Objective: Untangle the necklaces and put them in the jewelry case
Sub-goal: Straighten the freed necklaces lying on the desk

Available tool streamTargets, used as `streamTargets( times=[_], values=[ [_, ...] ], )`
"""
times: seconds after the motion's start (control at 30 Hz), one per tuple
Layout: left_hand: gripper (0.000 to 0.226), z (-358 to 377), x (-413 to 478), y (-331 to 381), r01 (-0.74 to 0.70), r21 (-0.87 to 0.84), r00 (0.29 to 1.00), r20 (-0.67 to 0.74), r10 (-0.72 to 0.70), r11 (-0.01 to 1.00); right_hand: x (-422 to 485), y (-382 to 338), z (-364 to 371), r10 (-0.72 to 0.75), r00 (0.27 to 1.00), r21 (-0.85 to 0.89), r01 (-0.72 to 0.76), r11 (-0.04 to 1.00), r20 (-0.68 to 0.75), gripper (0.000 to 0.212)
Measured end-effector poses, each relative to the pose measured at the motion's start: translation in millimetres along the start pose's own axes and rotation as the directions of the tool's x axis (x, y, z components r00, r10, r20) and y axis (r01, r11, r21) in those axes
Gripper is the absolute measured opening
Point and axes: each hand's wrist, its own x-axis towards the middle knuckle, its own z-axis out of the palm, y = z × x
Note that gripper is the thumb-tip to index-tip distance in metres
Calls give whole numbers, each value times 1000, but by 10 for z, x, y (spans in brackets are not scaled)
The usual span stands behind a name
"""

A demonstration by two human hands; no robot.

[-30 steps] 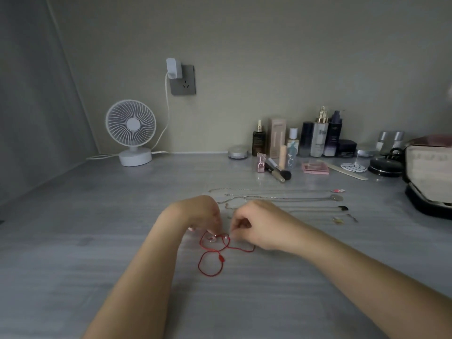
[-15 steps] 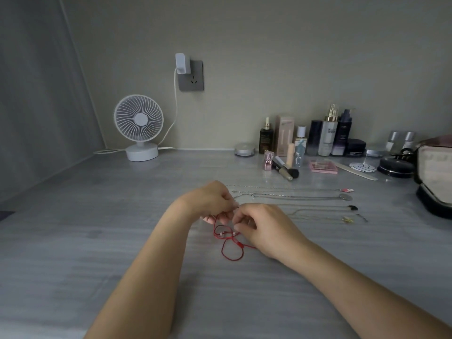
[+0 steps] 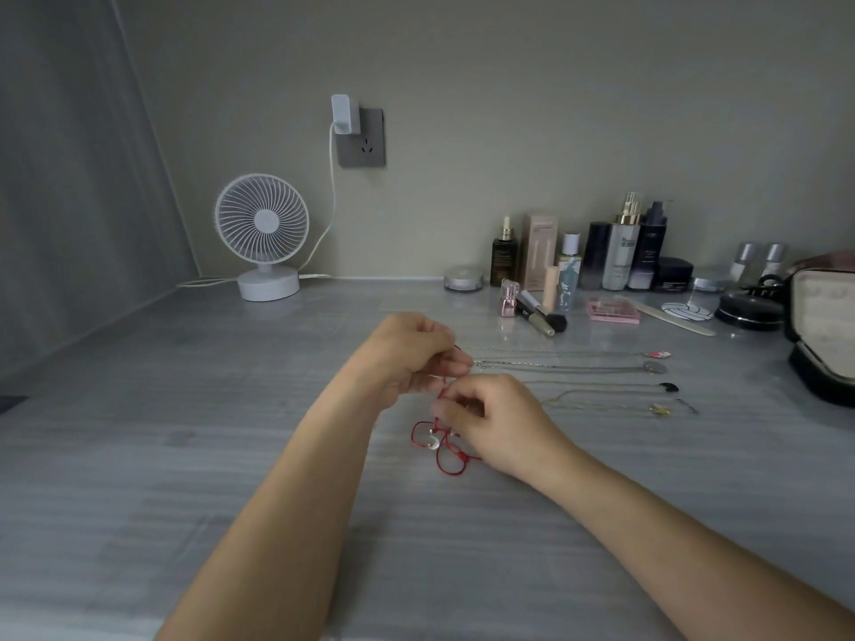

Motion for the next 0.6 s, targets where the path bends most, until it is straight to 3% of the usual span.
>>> streamTargets(
  times=[0.1, 0.27, 0.47, 0.6],
  values=[
    [7, -9, 3, -10, -5, 37, 1000, 16, 5, 999, 27, -22, -84, 89, 996, 211, -83, 974, -19, 23],
    [23, 51, -57, -15, 36, 177, 986, 156, -65, 983, 45, -14, -291, 211, 975, 466, -159, 871, -62, 22],
    [18, 68, -38, -38, 70, 141, 954, 281, -107, 988, 98, 140, -433, 257, 954, 437, -167, 884, -156, 17],
    [7, 130, -24, -65, 70, 118, 960, 262, -99, 991, 113, 198, -443, 208, 952, 268, -145, 953, -225, 14]
  ],
)
